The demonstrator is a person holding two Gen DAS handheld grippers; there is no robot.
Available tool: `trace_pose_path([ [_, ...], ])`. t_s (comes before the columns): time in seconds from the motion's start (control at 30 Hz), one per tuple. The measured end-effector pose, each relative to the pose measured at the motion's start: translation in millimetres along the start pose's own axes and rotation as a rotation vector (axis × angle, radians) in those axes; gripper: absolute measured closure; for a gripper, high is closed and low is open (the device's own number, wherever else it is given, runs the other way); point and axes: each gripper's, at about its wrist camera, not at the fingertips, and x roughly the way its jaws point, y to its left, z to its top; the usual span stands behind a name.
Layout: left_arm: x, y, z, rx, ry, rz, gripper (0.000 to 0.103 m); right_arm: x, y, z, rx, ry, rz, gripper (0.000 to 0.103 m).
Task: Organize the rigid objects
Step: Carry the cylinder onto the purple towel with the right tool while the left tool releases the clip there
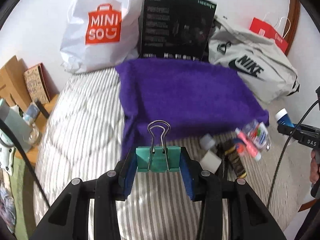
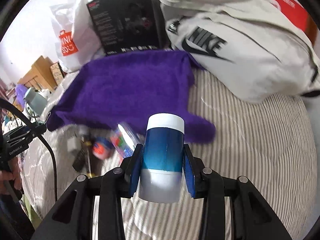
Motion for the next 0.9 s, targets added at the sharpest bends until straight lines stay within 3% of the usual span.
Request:
trace_pose_path([
  [0.3,14.9,-3.5,67.9,0.011,-0.039,-0.048,0.064,25.5,18.7,62.2,-0.067,-0.017,0.051,0.065],
  [0.57,73.1,-14.8,121.8,0.032,0.001,-0.051,0.064,69.8,28.7,122.3,-0.118,-0.015,0.060,0.065],
  [0.8,117.7,-17.2,141.6,0.005,0.039,-0.097,0.064,124.9,33.0,146.0,-0.140,0.051,0.048,0.065],
  [0.9,135.0,-21.3,146.6,0.013,0.060,-0.084,0.064,140.8,33.8,146.9,-0.155,0.077,0.031,0.065],
])
